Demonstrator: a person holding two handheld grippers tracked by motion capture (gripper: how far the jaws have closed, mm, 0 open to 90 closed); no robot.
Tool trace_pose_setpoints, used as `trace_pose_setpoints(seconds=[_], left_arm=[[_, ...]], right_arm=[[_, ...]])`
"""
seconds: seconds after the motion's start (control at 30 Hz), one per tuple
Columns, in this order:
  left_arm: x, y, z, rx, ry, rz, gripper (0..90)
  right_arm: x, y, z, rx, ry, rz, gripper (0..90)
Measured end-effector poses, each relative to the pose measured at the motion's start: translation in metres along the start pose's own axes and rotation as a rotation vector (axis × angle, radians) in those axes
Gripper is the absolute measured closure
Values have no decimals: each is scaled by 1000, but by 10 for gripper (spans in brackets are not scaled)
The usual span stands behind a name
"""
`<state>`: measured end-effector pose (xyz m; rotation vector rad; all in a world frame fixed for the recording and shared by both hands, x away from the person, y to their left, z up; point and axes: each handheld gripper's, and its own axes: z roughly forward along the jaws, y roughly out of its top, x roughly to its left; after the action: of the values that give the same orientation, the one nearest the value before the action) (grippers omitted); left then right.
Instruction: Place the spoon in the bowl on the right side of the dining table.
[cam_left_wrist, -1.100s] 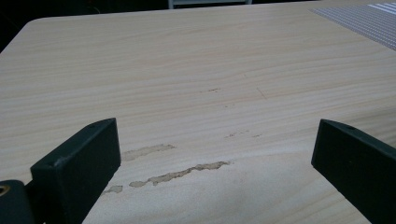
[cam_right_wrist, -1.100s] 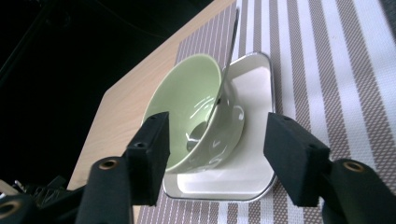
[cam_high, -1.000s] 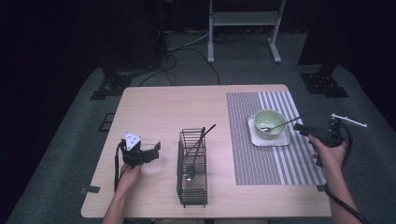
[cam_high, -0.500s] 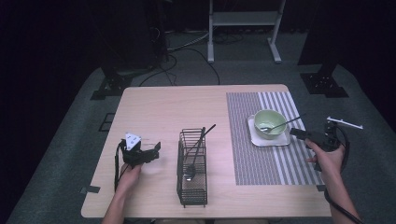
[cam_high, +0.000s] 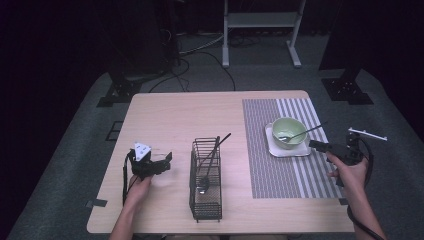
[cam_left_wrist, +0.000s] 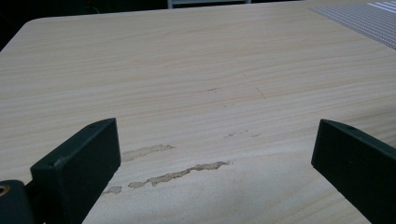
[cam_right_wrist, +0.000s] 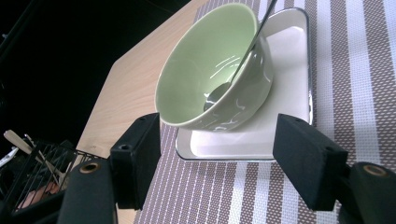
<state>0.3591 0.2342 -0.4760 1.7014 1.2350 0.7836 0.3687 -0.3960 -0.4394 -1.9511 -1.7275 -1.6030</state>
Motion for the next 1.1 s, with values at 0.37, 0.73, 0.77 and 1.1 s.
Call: trace_pose_setpoints(seconds=[0.37,0.73,0.77,1.1], left_arm=[[0,0,0,-2,-1,-2,3],[0,0,0,-2,0,-1,3],[0,0,0,-1,-1,-1,3],[0,0,0,-1,-1,0,4]], right_arm=[[4,-7,2,14,5,-12,309],[9,-12,4,33,19,-30,309],[10,-13,5,35,19,-34,309],[15,-18,5,43,24,-48,309]])
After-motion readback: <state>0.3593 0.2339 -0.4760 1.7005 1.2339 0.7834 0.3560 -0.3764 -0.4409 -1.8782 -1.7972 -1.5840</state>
